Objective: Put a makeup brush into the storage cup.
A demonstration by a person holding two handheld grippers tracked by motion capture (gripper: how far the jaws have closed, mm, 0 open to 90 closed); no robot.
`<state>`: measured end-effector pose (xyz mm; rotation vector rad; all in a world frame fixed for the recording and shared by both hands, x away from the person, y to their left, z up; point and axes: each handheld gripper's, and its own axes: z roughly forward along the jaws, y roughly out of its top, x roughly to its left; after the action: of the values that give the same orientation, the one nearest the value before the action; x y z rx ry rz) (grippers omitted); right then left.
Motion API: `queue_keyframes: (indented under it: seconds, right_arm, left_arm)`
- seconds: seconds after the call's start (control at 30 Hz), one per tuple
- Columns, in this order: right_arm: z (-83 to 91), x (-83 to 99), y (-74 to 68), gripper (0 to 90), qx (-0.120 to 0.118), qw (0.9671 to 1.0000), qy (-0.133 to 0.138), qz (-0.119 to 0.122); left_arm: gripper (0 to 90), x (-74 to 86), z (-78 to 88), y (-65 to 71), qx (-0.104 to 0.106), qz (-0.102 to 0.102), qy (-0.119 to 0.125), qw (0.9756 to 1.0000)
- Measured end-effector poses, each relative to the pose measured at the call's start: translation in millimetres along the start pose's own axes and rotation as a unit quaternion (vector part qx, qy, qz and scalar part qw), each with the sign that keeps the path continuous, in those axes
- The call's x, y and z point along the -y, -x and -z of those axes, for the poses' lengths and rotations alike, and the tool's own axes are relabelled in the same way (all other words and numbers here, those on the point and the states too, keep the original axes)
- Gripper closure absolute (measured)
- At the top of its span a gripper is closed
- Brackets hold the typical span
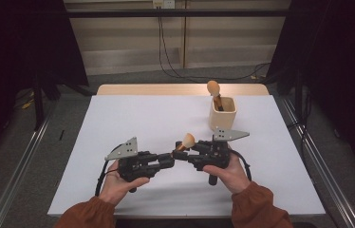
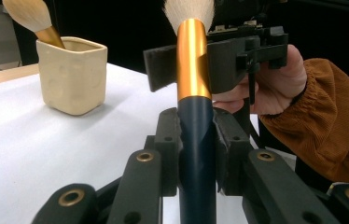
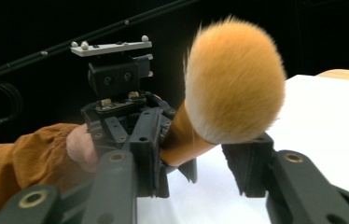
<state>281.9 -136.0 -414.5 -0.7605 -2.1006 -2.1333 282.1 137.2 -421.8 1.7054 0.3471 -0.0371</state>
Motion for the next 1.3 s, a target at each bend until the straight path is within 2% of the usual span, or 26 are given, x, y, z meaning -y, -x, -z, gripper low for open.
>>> queue_keyframes:
  seconds: [0.1,0.27,0.47,0.67,0.9,1.0,1.3]
  right_arm:
    - [-0.6,0.8,0.3,61.2,-0.005,1.0000,0.000,-0.002]
    - [-1.6,1.6,-0.3,65.8,-0.008,1.0000,0.004,-0.002]
    - [-2.8,4.0,1.2,68.7,-0.015,0.9996,0.012,-0.023]
    - [-2.2,5.0,2.3,70.9,-0.019,0.9993,0.006,-0.030]
    - [-2.2,5.0,2.1,72.8,-0.018,0.9995,-0.002,-0.027]
    - [-2.7,5.2,0.9,73.2,-0.013,0.9998,-0.005,-0.016]
    - [-0.8,3.2,-0.4,73.3,-0.013,0.9998,-0.008,-0.009]
  left_arm:
    - [74.4,0.6,0.0,-1.1,0.004,0.012,0.007,0.9999]
    - [74.4,0.2,-0.1,-1.0,-0.001,0.008,0.008,0.9999]
    - [74.3,2.8,-1.7,-0.9,-0.001,0.005,-0.001,1.0000]
    - [74.0,4.3,-3.7,-1.2,0.000,0.004,-0.007,1.0000]
    - [71.8,5.9,-4.7,-3.2,-0.002,0.012,-0.012,0.9999]
    - [68.8,7.4,-5.3,-4.7,-0.005,0.018,-0.016,0.9997]
    - [59.4,10.3,-10.5,-2.6,-0.014,0.012,-0.034,0.9993]
